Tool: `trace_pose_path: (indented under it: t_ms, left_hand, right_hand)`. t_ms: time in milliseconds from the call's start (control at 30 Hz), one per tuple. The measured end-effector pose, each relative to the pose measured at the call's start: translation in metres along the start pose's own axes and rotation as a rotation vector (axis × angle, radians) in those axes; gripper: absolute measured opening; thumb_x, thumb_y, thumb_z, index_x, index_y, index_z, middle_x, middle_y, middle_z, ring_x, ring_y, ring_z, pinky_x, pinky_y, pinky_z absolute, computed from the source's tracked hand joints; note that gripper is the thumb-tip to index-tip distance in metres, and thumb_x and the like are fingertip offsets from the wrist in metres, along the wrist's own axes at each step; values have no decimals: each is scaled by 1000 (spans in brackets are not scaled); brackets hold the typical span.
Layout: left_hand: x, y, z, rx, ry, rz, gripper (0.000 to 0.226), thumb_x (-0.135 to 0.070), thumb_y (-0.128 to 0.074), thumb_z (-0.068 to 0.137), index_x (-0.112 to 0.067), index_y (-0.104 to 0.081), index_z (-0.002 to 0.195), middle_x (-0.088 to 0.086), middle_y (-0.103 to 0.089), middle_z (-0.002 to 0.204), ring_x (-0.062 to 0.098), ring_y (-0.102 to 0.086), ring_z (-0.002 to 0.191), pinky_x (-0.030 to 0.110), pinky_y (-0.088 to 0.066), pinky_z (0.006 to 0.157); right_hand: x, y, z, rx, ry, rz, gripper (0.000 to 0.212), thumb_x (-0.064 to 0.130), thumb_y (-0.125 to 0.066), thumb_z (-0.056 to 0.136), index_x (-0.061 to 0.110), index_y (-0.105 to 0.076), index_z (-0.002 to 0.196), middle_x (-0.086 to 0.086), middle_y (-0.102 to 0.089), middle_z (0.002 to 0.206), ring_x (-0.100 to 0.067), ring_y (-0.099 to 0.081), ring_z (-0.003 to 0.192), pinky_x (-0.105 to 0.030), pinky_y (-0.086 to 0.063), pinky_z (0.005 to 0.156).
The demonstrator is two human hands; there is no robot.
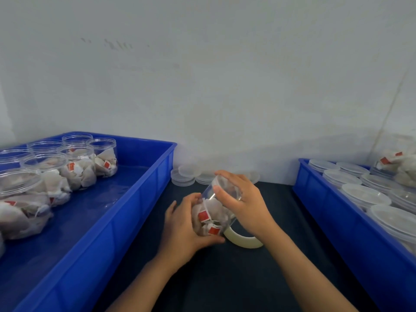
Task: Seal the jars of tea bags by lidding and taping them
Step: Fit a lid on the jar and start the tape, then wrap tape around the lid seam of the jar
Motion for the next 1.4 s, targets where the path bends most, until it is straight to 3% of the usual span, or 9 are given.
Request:
trace_pose_path:
  t_ms: [100,200,500,633,733,833,1000,1167,1400]
  left_hand:
    - [5,-10,-4,-13,75,-151,88,-41,-92,48,-48,-37,116,-19,-52,116,1,-58,103,18,-54,77]
    - [17,-10,-5,-7,194,-292,82,-27,-93,55,-41,-37,113,-15,-50,117,0,-57,97,11,-47,67]
    - [26,-8,-3,-71,269,-297,87,-24,-92,59,-29,-31,120,-5,-44,122,11,-50,109,14,-40,76]
    - [27,-10,-2,-20,251,-291,88,-30,-92,58,-31,-31,121,-9,-44,123,7,-49,107,19,-45,79]
    - [21,-14,-5,34,211,-334,93,-39,-91,53,-32,-32,124,-14,-48,124,9,-52,114,40,-53,93]
    - [4,-6,-8,-116,62,-386,100,-49,-83,52,-29,-28,133,-12,-42,135,9,-45,127,35,-42,107]
    - [-41,12,-20,-623,-578,284,60,-41,-68,81,-11,-43,127,11,-43,128,25,-45,118,37,-37,98]
    - [-64,-32,-32,-170,-831,511,37,-22,-56,90,-18,-58,127,-2,-62,100,12,-57,85,31,-51,73]
    - [-66,-46,-31,93,-567,231,70,-9,-65,90,-23,-32,150,-4,-64,117,6,-62,102,20,-52,87]
  right_hand:
    - [4,-5,0,103,-62,262,48,48,-61,84,35,-54,130,8,-55,121,4,-54,109,-11,-47,89]
    - [-5,8,0,91,-137,332,43,45,-55,89,32,-52,130,11,-58,118,-1,-56,112,-19,-47,94]
    - [-77,29,-54,461,-256,-552,38,36,-65,89,30,-56,125,17,-48,123,2,-44,115,-21,-34,106]
    - [-76,25,-64,308,-106,-659,13,32,-61,93,29,-60,105,19,-54,108,4,-49,106,-19,-20,116]
    - [-69,21,-68,192,-103,-569,9,37,-57,94,29,-57,95,17,-59,92,1,-50,93,-17,-40,92]
    - [-63,22,-70,54,-201,-181,14,34,-55,95,21,-55,90,4,-60,72,-1,-52,64,-18,-43,60]
    - [-59,29,-69,8,-261,128,11,22,-49,99,20,-59,102,4,-54,77,-1,-50,68,-19,-44,66]
    - [-49,33,-72,91,-254,374,22,9,-52,96,20,-60,114,-4,-62,87,-5,-57,76,-13,-49,72]
    - [-34,32,-75,173,-174,426,32,32,-47,95,7,-66,98,-1,-65,74,-13,-60,71,-20,-52,77]
Point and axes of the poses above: each hand's wrist, its own z-axis towards the middle knuckle, its own y-axis out of the back of the hand, x = y × z, the point moved 4 cm from there along z, towards the middle knuckle
